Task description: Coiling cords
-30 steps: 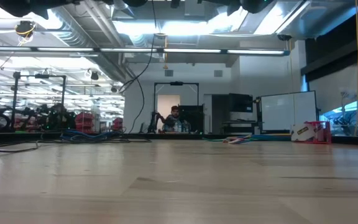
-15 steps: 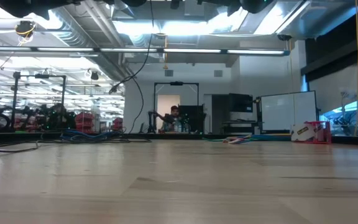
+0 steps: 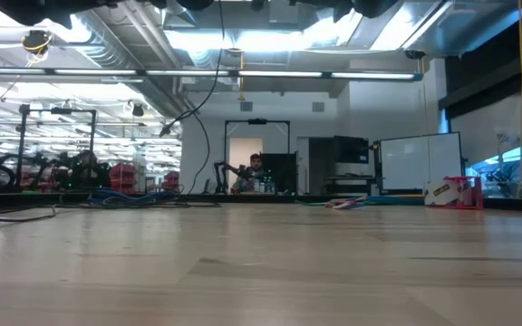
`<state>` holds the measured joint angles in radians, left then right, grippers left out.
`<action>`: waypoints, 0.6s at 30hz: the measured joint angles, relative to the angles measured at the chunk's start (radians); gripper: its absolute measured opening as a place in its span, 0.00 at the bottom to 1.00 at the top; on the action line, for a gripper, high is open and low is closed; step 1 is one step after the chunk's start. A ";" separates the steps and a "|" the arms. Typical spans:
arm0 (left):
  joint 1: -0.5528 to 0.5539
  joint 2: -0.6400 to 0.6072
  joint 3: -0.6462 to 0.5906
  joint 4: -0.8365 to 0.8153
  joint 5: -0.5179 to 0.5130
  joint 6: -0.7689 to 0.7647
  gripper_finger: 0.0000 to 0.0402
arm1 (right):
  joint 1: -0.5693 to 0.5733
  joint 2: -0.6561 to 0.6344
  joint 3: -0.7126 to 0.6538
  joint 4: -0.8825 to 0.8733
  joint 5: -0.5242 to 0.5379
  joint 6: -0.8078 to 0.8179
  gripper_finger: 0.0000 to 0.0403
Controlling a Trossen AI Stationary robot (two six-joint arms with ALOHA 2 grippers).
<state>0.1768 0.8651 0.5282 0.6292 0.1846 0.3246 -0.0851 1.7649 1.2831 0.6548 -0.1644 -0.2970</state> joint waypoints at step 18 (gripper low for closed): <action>0.000 -0.036 0.002 -0.191 -0.303 0.076 0.38 | -0.007 -0.201 -0.002 -0.240 0.463 -0.251 0.01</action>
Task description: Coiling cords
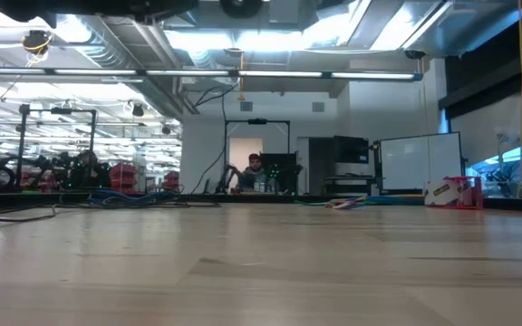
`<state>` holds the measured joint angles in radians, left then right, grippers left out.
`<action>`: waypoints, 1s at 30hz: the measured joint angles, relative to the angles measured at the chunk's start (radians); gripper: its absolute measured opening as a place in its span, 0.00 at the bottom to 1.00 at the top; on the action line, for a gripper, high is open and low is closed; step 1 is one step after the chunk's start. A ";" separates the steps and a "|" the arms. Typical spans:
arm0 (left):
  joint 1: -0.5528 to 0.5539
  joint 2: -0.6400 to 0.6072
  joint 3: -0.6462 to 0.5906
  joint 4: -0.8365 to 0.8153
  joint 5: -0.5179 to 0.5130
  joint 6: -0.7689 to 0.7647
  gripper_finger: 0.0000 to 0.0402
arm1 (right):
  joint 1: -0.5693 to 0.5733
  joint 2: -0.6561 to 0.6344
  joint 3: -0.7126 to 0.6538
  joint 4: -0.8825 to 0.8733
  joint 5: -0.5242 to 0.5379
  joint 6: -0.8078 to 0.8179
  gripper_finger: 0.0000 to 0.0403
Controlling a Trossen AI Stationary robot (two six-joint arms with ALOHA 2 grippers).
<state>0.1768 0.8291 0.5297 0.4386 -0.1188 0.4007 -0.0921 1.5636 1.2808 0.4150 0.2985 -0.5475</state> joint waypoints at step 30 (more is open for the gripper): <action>0.066 0.433 0.032 -0.051 -0.022 0.381 0.36 | 0.000 -0.003 0.000 -0.100 0.112 -0.059 0.01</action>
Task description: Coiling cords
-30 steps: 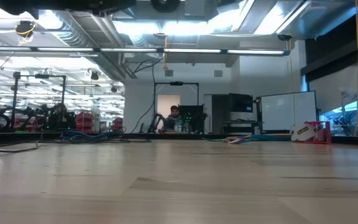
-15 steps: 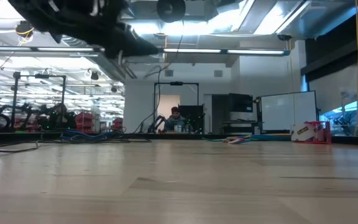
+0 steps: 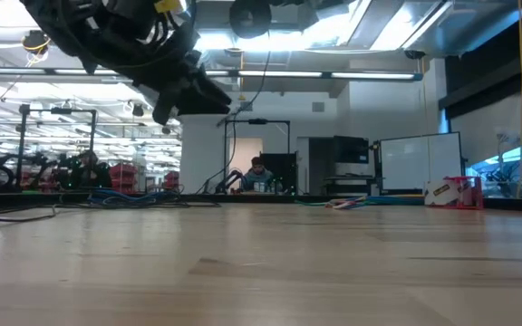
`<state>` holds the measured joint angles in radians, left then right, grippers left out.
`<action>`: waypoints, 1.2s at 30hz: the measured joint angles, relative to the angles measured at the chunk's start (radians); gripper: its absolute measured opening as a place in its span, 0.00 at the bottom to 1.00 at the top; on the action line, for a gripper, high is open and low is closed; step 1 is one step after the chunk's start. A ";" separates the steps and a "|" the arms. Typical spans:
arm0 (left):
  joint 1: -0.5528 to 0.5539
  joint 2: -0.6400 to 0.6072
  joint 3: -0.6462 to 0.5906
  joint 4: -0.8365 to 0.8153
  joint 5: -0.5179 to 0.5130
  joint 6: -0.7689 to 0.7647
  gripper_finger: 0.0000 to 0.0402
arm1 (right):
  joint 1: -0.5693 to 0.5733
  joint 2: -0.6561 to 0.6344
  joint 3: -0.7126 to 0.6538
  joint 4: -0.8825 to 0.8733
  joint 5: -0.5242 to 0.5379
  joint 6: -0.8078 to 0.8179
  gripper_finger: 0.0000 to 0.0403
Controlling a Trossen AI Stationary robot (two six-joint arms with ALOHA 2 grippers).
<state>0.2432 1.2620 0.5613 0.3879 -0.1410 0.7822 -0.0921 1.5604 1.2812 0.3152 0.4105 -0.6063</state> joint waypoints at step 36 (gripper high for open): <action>-0.006 0.160 0.000 0.205 -0.107 0.250 0.03 | 0.000 -0.005 0.001 0.024 -0.060 0.026 0.02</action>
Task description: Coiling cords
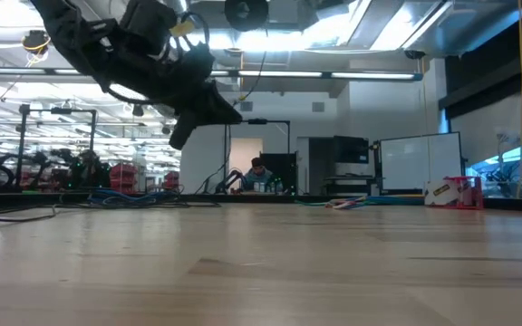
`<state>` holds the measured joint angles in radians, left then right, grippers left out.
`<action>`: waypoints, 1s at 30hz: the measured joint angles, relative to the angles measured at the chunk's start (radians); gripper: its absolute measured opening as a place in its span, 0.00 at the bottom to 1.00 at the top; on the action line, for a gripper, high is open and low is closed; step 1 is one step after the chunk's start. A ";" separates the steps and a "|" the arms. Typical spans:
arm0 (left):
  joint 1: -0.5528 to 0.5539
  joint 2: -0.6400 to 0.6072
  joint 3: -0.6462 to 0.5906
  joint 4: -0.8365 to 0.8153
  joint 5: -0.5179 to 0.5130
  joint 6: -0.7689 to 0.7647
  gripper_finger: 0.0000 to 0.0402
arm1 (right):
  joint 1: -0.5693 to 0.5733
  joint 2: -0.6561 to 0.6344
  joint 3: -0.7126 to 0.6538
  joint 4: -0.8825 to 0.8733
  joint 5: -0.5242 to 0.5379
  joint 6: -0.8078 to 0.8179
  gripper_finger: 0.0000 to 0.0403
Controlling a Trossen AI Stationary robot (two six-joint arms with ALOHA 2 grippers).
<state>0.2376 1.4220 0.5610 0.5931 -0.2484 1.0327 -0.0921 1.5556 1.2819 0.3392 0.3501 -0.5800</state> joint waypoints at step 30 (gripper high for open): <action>-0.336 -0.245 -0.001 -0.887 -0.398 -0.890 0.15 | 0.000 -0.040 0.001 -0.165 0.390 0.023 0.02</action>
<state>-0.0986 1.1774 0.5602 -0.2944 -0.6468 0.1429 -0.0921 1.5158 1.2827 0.1741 0.7403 -0.5575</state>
